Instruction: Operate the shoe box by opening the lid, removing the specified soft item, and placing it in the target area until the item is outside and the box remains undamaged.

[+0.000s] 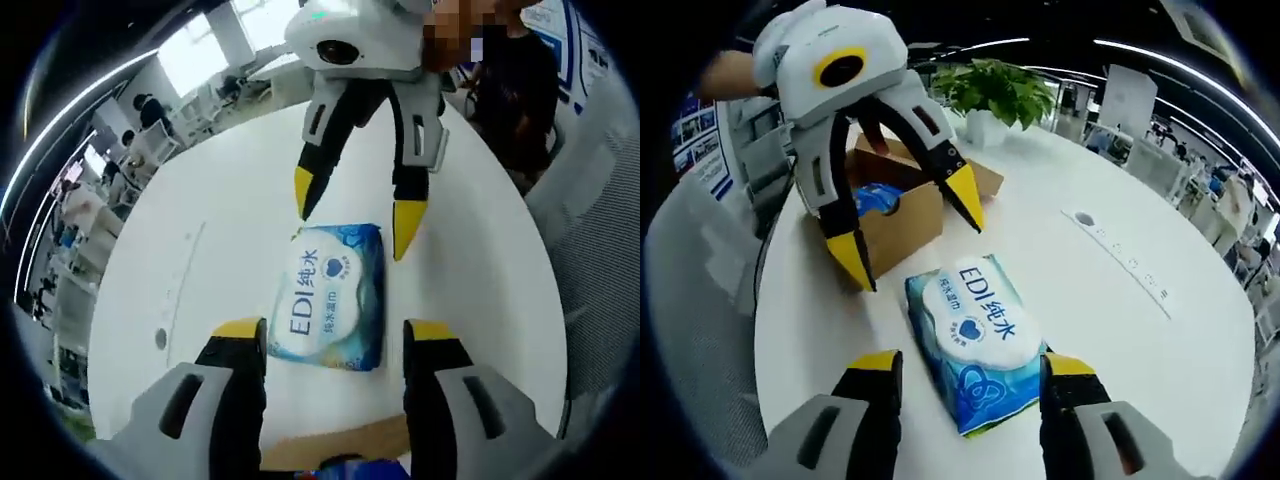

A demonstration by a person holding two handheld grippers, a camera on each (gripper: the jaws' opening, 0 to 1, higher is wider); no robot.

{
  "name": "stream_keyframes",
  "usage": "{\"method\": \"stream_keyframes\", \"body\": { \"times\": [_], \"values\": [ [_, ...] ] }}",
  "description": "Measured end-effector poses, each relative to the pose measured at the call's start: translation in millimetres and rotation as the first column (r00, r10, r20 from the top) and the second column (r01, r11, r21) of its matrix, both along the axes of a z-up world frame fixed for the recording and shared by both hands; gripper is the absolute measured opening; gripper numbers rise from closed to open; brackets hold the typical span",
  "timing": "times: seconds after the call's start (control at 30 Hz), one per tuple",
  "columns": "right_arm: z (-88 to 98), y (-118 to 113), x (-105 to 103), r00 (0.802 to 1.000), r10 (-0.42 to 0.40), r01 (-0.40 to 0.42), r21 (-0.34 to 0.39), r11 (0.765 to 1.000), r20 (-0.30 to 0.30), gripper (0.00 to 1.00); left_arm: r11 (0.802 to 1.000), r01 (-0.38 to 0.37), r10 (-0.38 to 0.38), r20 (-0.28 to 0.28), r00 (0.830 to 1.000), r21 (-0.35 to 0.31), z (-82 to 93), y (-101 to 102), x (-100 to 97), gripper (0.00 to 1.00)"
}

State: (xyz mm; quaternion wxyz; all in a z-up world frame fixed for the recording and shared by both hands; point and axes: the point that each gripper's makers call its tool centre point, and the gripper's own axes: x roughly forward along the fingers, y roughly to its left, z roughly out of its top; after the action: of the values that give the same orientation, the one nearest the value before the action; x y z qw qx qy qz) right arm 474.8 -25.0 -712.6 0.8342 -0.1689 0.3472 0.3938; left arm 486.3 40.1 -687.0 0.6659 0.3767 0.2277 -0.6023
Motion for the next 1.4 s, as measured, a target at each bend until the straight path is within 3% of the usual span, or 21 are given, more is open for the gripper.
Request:
{"method": "stream_keyframes", "body": {
  "times": [0.07, 0.3, 0.5, 0.67, 1.4],
  "values": [
    [6.0, 2.0, -1.5, 0.999, -0.046, 0.046, 0.052, 0.998, 0.000, 0.54, 0.999, -0.022, 0.022, -0.010, 1.000, -0.024, 5.0, 1.5, -1.0, 0.54],
    [14.1, 2.4, -11.5, 0.990, -0.138, 0.138, 0.135, 0.981, -0.006, 0.55, 0.989, -0.095, 0.090, -0.055, 0.994, -0.112, 18.3, 1.1, -9.2, 0.55],
    [23.5, 1.1, -13.5, 0.982, -0.187, 0.185, 0.179, 0.966, -0.006, 0.54, 0.987, -0.096, 0.091, -0.044, 0.995, -0.126, 25.5, 7.7, -19.1, 0.56],
    [38.4, 2.9, -9.7, 0.971, -0.238, 0.231, 0.235, 0.944, 0.003, 0.54, 0.974, -0.148, 0.139, -0.064, 0.988, -0.173, 36.7, 17.8, -17.0, 0.56],
    [75.6, 36.6, -12.1, 0.957, -0.288, 0.262, 0.313, 0.913, 0.037, 0.53, 0.911, -0.297, 0.277, -0.109, 0.955, -0.285, 68.6, 79.2, -22.0, 0.56]
  ]
}}
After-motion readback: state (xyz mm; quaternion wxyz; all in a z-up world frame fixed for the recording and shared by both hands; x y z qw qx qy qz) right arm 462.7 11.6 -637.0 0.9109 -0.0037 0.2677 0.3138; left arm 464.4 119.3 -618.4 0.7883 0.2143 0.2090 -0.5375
